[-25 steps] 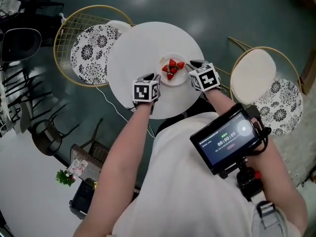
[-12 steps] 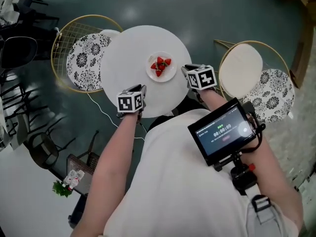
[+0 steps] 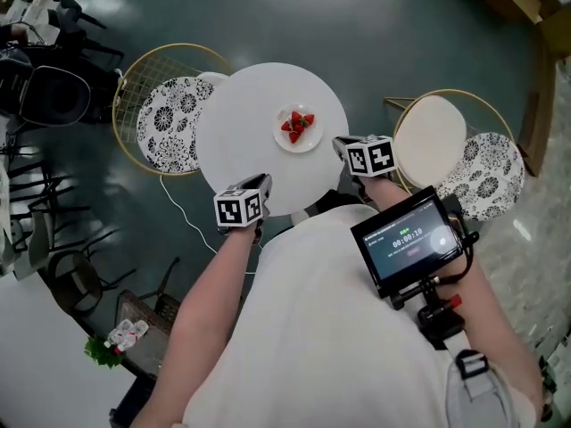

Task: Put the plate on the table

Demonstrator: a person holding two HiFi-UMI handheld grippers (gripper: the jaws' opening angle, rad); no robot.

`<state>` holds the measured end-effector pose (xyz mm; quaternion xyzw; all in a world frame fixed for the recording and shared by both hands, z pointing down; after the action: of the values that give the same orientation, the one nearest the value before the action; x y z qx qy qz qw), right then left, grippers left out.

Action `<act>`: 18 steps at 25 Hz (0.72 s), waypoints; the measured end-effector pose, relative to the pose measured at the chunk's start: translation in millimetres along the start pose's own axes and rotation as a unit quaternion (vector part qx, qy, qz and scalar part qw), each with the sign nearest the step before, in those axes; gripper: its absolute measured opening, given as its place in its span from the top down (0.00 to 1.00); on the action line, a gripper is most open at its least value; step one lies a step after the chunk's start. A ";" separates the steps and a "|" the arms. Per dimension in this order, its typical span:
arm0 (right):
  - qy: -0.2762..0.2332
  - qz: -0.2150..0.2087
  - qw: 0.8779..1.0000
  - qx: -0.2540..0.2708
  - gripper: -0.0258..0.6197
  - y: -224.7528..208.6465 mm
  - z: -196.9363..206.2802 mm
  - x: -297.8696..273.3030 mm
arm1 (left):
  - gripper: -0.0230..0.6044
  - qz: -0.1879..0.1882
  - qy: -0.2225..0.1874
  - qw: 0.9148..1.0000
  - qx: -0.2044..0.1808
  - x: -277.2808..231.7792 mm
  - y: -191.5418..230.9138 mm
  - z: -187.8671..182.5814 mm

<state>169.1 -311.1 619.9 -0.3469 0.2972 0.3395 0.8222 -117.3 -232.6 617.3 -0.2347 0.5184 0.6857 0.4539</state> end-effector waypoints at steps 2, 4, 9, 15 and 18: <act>-0.007 -0.006 1.000 0.008 0.95 1.5 -2.0 -0.1 | 0.90 0.014 -0.015 1.000 -0.002 1.2 -3.5 -1.5; -0.015 -0.011 1.000 0.011 0.95 1.6 -4.8 -0.8 | 0.92 0.025 -0.024 0.999 -0.005 -0.5 -3.2 -3.1; -0.049 -0.027 0.998 0.013 0.95 30.9 6.9 28.4 | 0.96 0.062 -0.043 0.997 -0.012 26.9 -6.4 23.9; -0.092 -0.057 0.994 0.018 0.95 55.9 28.6 63.1 | 0.96 0.096 -0.070 0.993 0.000 53.2 -11.2 53.4; -0.103 -0.059 0.993 0.012 0.95 63.5 43.2 73.5 | 0.96 0.112 -0.082 0.990 -0.007 59.8 -16.5 60.7</act>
<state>175.0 -218.3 568.4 -0.3168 0.1942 0.3207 0.8712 -122.6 -153.1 583.1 -0.1213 0.4979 0.7524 0.4139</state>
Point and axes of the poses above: the fingertips, and each gripper's own axes: x backward along the fingers, y to its left, z out of its underside, the point moved 9 cm from there along x, backward along the fingers, and after that the axes turned 13 degrees about x, right-handed, at the moved point
